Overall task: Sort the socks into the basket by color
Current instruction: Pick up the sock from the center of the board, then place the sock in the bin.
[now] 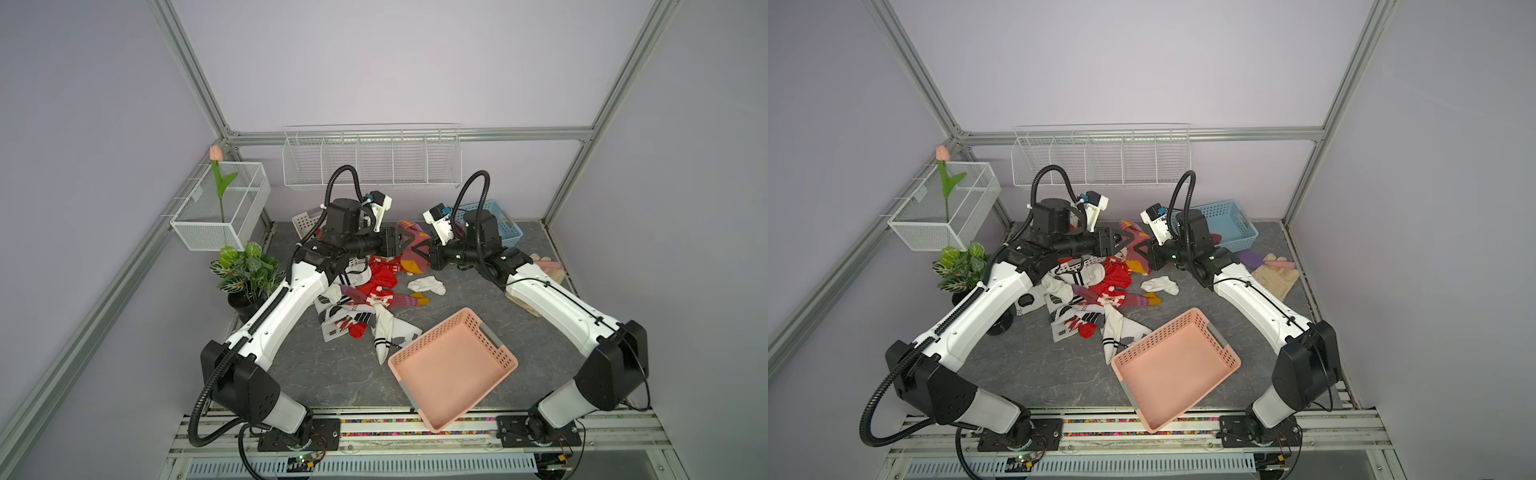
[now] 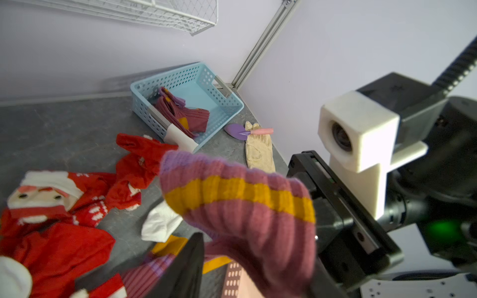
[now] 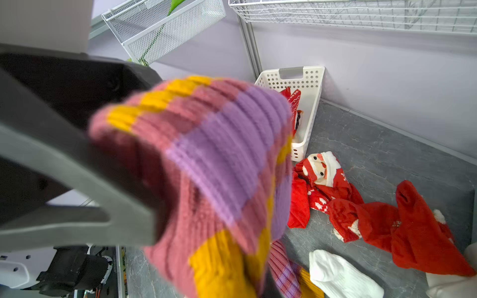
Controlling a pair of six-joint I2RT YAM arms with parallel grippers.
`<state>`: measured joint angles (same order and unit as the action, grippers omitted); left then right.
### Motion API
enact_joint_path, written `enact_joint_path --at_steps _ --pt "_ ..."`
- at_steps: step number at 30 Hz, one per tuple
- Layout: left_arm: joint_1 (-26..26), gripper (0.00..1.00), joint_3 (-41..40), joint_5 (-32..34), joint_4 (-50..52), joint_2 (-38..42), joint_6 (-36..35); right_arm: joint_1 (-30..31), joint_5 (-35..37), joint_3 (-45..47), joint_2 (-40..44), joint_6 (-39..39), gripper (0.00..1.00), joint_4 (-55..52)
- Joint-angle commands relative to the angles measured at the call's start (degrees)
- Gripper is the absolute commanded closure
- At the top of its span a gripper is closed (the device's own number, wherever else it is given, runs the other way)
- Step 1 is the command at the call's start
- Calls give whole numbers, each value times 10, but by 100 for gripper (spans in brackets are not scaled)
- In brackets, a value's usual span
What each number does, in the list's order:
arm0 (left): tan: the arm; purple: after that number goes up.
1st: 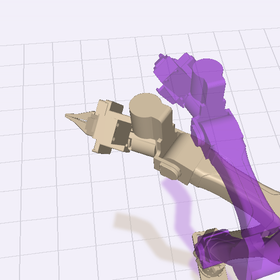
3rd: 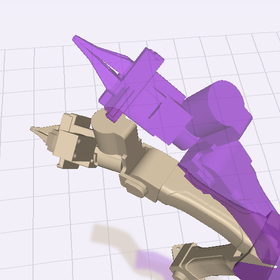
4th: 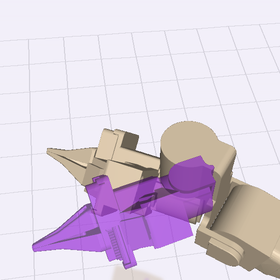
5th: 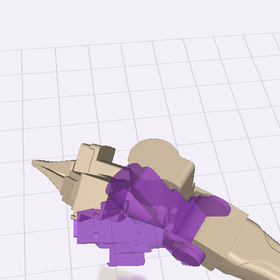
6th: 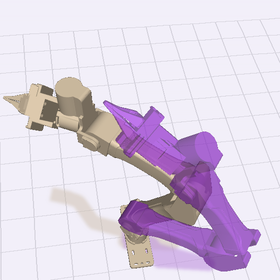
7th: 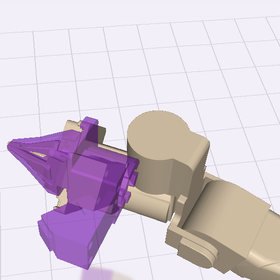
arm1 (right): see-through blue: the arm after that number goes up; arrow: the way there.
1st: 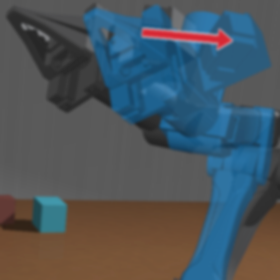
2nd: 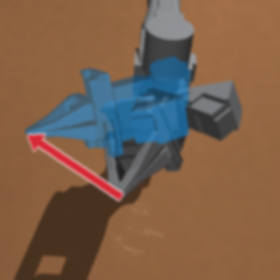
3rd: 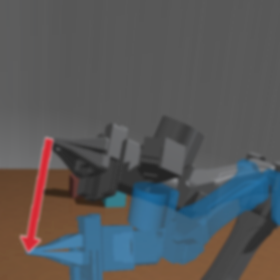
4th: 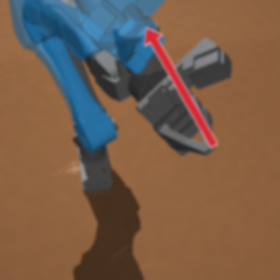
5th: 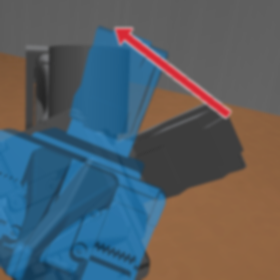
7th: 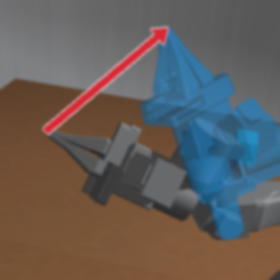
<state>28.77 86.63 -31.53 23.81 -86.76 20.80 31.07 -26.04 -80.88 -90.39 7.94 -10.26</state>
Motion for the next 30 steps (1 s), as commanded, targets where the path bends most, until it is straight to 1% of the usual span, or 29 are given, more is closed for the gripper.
enact_joint_path --at_steps 1,5,7,11,14,16,21,22,23,26,30 --pt "-7 37 -12 -6 -6 22 -9 -17 12 -4 5 24 93 -3" --pt "-8 17 -27 34 0 45 -23 -44 22 -16 -3 49 93 -16" --pt "-10 11 -40 58 0 59 -24 -60 36 -28 -10 54 93 -32" --pt "-17 10 -51 89 20 69 -22 -94 74 -63 -36 65 93 -71" --pt "-20 11 -53 122 55 68 -20 -130 94 -110 -81 82 93 -110" --pt "-22 12 -62 158 68 75 -12 -151 108 -148 -122 90 93 -133" --pt "-26 12 -80 211 105 77 6 -190 137 -250 -229 102 93 -183" --pt "-26 12 -84 220 112 77 10 -209 141 -267 -248 105 93 -185" --pt "-26 12 -88 224 114 78 11 -216 143 -282 -267 109 93 -186" --pt "-26 12 -97 230 121 74 17 -235 138 -361 -342 113 93 -216" --pt "-26 12 -98 238 130 58 18 -242 150 -492 -448 93 92 -281"
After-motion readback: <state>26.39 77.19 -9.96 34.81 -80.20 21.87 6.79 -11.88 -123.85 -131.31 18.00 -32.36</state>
